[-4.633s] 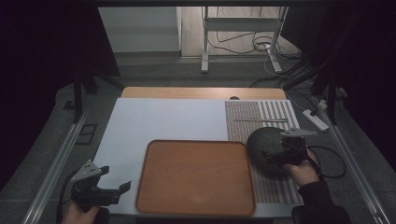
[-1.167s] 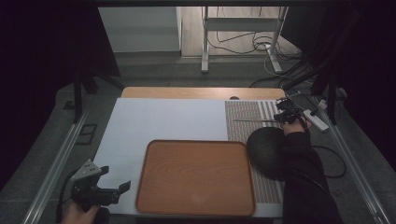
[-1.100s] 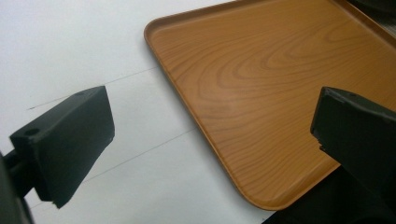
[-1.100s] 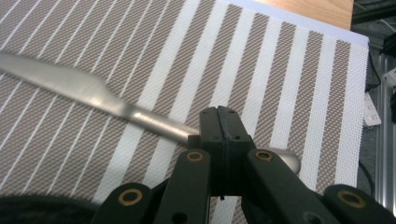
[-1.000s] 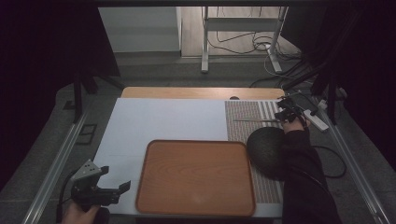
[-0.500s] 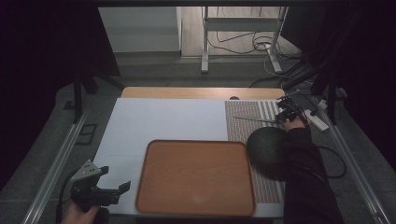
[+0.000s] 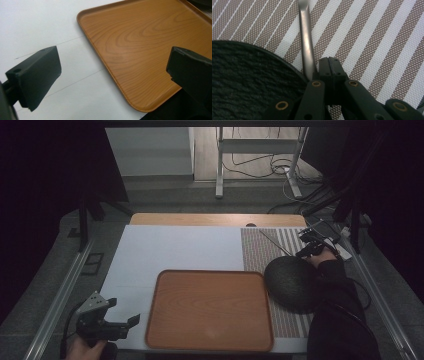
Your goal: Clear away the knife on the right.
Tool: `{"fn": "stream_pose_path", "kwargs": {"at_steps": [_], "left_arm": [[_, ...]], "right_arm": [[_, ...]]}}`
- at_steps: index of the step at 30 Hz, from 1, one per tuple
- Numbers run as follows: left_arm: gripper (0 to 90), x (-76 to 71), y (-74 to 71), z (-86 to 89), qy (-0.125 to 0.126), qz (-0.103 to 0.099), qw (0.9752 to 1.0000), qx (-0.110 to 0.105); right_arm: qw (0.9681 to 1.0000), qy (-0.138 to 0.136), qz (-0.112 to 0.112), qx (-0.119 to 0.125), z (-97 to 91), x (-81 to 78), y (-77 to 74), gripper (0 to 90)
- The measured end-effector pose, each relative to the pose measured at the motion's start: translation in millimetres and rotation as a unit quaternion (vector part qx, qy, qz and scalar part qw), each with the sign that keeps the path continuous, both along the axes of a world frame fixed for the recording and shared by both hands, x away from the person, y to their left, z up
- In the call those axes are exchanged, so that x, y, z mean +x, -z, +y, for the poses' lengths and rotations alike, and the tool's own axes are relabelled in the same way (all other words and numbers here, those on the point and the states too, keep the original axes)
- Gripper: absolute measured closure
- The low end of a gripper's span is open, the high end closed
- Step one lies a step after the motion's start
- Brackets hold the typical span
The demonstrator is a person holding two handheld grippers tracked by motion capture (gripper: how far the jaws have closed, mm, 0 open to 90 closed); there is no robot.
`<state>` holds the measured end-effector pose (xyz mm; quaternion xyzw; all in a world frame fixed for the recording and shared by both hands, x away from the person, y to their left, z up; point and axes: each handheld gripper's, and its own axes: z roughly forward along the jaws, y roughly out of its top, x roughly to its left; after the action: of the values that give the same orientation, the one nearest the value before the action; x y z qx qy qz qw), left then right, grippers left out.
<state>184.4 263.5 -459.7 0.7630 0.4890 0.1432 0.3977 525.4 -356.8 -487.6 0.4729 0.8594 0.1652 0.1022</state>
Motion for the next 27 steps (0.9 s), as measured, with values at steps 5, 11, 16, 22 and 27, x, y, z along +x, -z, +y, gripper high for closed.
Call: {"fn": "stream_pose_path", "kwargs": {"at_steps": [5, 11, 16, 22, 27], "left_arm": [[0.0, 0.0, -0.1, -0.1, 0.001, 0.000, 1.0000, 0.000], [0.0, 0.1, 0.1, 0.2, 0.001, 0.000, 1.0000, -0.001], [0.1, 0.2, 0.1, 0.1, 0.002, 0.000, 1.0000, -0.001], [0.1, 0.2, 0.1, -0.3, 0.002, 0.001, 1.0000, 0.000], [0.1, 0.2, 0.1, -0.4, 0.001, 0.001, 1.0000, 0.001]], "right_arm": [[1.0000, 0.002, 0.002, 0.009, -1.7, 0.6, -1.0, 89.5], [0.9984, 0.033, -0.036, 0.029, -3.5, 1.9, -12.4, 65.5], [0.9970, 0.044, -0.055, 0.033, 0.2, 3.9, -17.1, 34.0], [0.9973, 0.048, -0.048, 0.027, 9.4, 7.7, -12.2, 3.2], [0.9973, 0.050, -0.045, 0.030, 18.3, 9.7, -7.0, 0.0]]}}
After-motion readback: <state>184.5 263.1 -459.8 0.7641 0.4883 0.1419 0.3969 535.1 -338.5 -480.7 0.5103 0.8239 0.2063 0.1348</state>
